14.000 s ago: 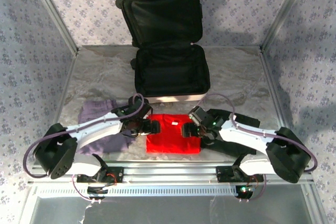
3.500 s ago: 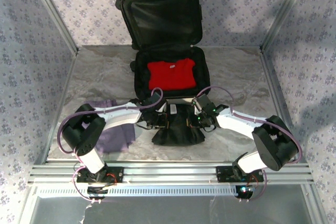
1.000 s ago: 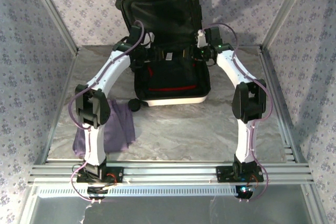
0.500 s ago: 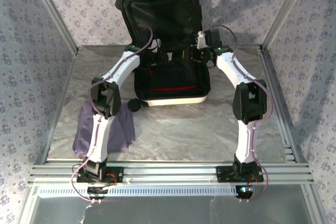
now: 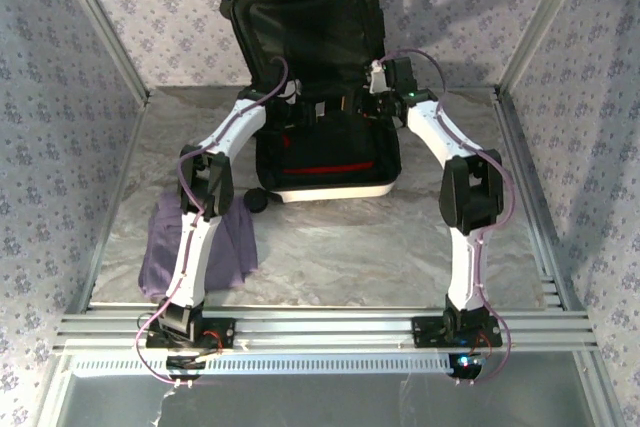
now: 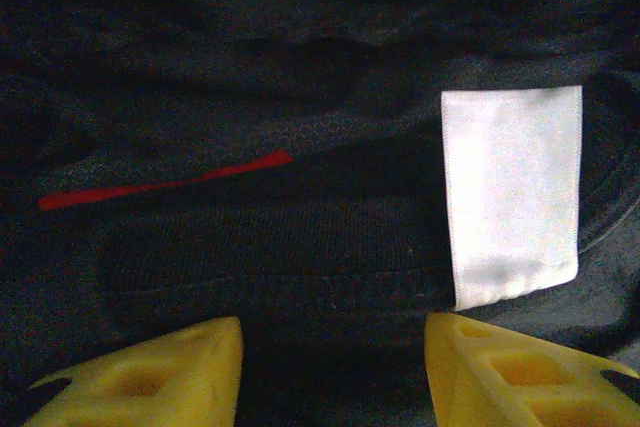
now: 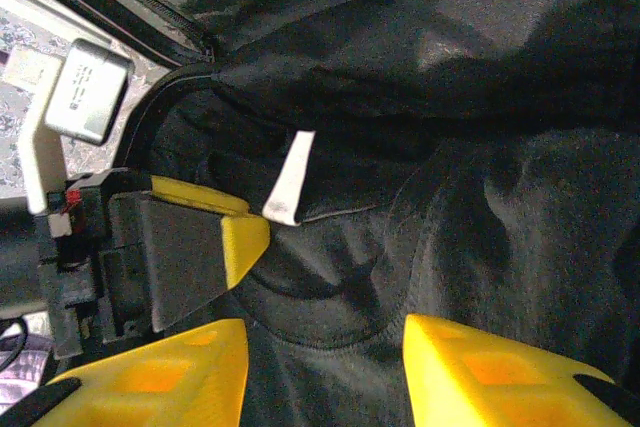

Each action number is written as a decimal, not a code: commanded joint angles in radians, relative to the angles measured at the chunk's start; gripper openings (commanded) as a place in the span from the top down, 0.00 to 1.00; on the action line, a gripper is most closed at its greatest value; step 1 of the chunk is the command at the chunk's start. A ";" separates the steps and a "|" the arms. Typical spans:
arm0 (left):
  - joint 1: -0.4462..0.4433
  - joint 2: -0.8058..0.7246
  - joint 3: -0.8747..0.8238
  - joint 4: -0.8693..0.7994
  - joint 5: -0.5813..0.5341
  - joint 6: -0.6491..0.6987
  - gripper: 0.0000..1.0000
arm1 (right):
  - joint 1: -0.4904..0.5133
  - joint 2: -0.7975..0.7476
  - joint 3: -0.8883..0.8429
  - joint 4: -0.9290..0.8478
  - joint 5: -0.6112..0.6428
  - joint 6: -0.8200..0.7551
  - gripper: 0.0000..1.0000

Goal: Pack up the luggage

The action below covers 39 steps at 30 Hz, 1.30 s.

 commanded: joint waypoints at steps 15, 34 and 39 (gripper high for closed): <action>-0.006 0.036 0.004 0.033 0.021 -0.008 0.50 | -0.055 0.191 -0.025 0.125 -0.020 0.073 0.54; -0.042 -0.170 -0.020 -0.025 -0.015 0.039 0.50 | 0.055 -0.187 -0.345 0.159 0.012 -0.026 0.54; -0.064 -0.244 -0.083 -0.027 -0.022 0.034 0.50 | 0.074 -0.126 -0.372 0.192 0.000 -0.001 0.54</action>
